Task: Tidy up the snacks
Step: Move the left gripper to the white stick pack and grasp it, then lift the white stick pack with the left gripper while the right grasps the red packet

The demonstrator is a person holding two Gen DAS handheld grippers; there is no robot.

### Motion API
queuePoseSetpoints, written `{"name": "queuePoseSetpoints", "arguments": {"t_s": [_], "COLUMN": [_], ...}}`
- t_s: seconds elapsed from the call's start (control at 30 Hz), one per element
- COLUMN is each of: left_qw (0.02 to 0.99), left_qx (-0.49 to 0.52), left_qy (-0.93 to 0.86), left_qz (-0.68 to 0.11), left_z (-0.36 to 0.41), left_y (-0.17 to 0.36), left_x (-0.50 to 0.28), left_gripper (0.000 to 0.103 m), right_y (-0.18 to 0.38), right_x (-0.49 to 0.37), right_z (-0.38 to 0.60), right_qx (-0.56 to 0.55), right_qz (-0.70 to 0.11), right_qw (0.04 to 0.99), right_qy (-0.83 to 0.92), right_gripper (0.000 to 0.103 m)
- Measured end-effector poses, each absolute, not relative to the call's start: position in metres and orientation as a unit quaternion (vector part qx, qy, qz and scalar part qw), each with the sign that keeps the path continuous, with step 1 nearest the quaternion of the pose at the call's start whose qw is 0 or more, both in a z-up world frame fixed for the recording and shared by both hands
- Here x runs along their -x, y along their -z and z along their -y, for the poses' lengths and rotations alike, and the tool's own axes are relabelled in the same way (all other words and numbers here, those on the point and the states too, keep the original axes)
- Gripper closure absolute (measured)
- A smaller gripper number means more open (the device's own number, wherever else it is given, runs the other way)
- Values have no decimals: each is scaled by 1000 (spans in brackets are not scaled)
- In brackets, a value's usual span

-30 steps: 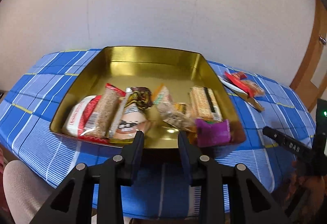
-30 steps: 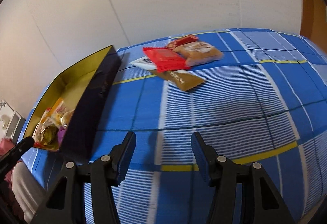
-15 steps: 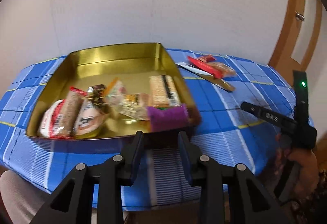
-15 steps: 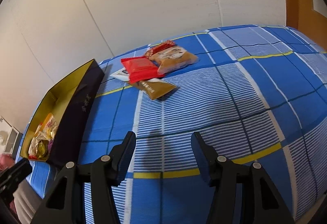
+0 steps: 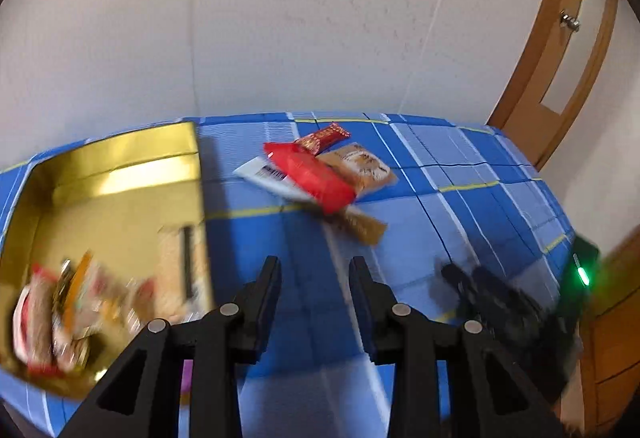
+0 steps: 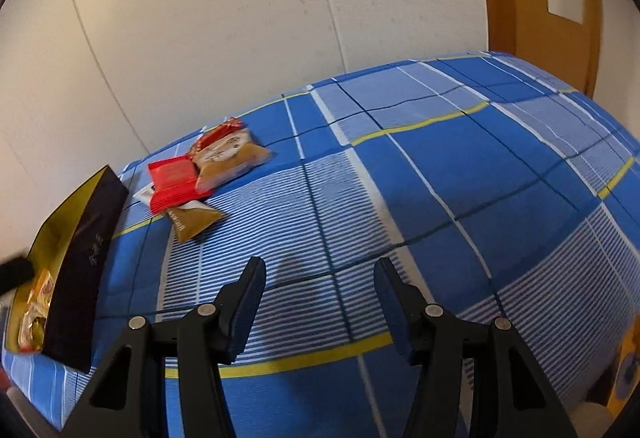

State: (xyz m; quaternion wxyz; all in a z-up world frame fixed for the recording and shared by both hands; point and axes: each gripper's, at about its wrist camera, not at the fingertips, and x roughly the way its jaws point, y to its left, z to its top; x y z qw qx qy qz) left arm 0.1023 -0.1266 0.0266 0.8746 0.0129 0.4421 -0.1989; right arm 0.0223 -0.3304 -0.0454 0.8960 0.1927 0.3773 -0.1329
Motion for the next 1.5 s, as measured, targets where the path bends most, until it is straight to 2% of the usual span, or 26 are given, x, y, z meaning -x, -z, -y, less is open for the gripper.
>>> {"name": "queuePoseSetpoints", "arguments": {"t_s": [0.33,0.53,0.57,0.7,0.9,1.07,1.2,1.23,1.3,1.5], "left_qw": [859,853,851,844,834,837,835,841,853,847], "left_qx": [-35,-51,-52,-55,-36,-36,17,27,23,-10], "left_qy": [153,150,153,170,180,184,173,168,152,127], "left_qz": [-487,-498,-500,-506,-521,-514,-521,-513,-499,-517], "left_z": [190,198,197,185,168,163,151,148,148,157], "left_y": [12,35,36,38,46,43,38,33,29,37], "left_x": [-206,-227,-227,-216,-186,-161,-149,-143,-135,-136], "left_gripper": [67,67,69,88,93,92,79,79,72,69], "right_y": [47,47,47,47,47,47,47,47,47,47], "right_x": [-22,-22,-22,-23,-23,-24,-25,-25,-24,-24], "right_z": [332,333,333,332,327,324,324,325,325,325], "right_qx": [-198,-200,-201,-197,-182,-166,-162,-163,-167,-169], "right_qz": [-374,-374,-374,-375,-379,-382,-383,-383,-382,-382], "right_qw": [897,897,897,897,898,899,899,899,899,899], "right_qy": [127,125,125,127,132,137,137,136,136,135], "right_gripper": [45,45,45,45,45,45,45,45,45,44]}}
